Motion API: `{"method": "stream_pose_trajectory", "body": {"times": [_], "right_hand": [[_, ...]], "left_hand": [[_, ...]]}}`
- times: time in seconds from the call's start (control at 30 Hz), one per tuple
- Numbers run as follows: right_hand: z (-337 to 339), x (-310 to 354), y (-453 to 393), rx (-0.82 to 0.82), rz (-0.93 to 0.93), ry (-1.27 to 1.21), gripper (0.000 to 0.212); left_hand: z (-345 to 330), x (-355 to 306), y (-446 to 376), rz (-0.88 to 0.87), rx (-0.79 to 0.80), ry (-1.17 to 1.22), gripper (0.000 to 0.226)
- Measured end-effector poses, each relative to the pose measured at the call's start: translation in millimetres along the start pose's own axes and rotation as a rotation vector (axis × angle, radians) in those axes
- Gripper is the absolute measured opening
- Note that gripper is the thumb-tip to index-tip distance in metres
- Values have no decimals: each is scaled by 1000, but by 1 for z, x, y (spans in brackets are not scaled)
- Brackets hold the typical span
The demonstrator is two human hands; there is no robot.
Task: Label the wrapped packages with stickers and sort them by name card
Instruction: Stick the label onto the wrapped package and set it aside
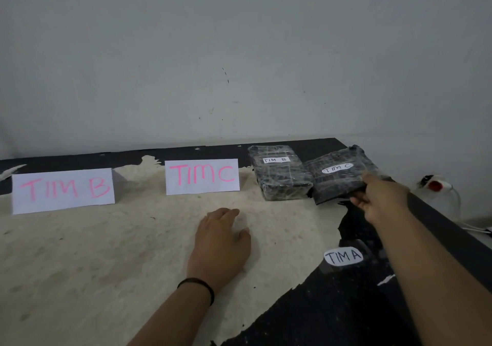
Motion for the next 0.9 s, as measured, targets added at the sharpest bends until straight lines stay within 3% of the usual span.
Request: {"method": "stream_pose_trajectory", "body": {"times": [0.17, 0.3, 0.43, 0.53, 0.6, 0.9], "right_hand": [[-1, -7, -6, -19, 38, 116, 63], [-2, 5, 16, -51, 234, 550, 85], [-22, 24, 68, -63, 662, 1101, 38], [-47, 0, 83, 169, 650, 1303, 28], [-55, -15, 83, 259, 604, 1378, 27], [-67, -22, 76, 361, 678, 1346, 46]], "left_hand": [[0, 1, -1, 0, -7, 0, 47], [0, 1, -1, -7, -11, -4, 45], [-1, 1, -1, -12, -8, -15, 44], [-2, 1, -1, -12, -8, -23, 43], [-2, 2, -1, -14, -10, -32, 43], [3, 0, -1, 5, -42, 35, 44]]}}
Point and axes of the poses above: each hand's wrist, its own y-axis away from the middle knuckle, its own z-axis out of the back of the hand, x = y × z, the point moved 9 cm from there along -y, towards the middle knuckle, and after that the axes turned 6 degrees about -x, right-handed, at the moved point
